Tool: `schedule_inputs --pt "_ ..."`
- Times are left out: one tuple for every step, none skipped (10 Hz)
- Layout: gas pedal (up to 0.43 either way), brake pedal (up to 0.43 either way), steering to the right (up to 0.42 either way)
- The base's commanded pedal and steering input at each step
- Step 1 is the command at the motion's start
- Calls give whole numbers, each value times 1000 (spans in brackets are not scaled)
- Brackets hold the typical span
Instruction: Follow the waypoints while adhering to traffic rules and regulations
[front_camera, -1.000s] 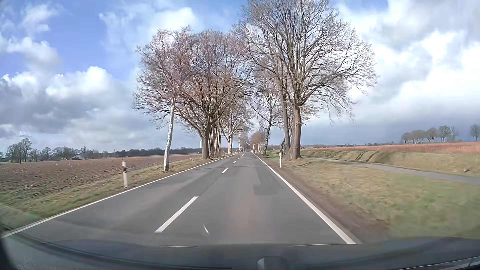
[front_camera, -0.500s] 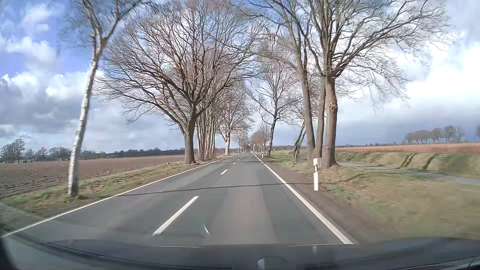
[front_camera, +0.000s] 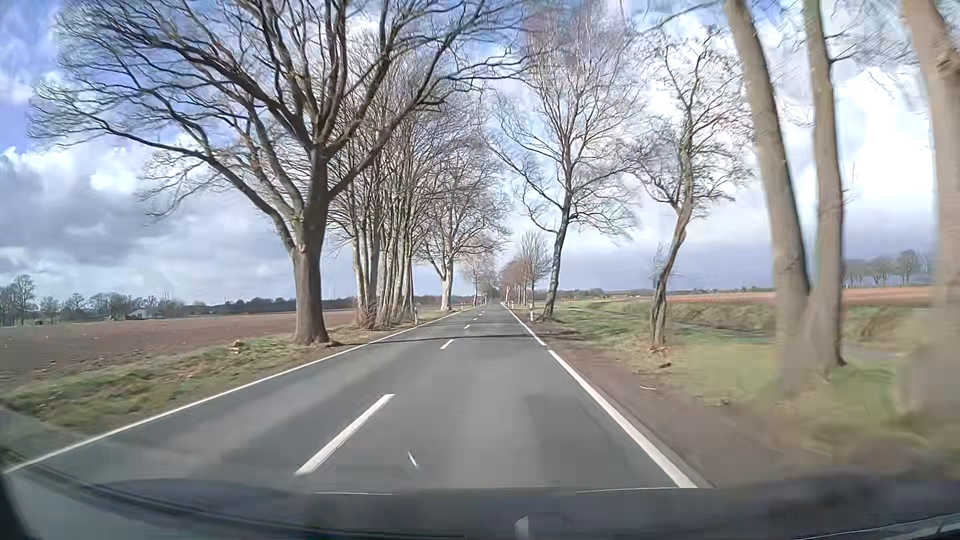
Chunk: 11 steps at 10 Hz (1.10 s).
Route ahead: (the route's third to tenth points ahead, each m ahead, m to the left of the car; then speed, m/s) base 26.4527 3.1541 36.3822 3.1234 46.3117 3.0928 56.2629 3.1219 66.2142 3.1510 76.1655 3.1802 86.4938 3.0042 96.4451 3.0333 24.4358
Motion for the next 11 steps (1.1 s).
schedule_inputs --pt "260 0 -6" --pt "260 0 -7" --pt "260 0 -7" --pt "260 0 -6" --pt "220 0 -5" --pt "220 0 -5" --pt "220 0 -5" --pt "220 0 -5" --pt "220 0 -4" --pt "220 0 -3" --pt "220 0 -3"
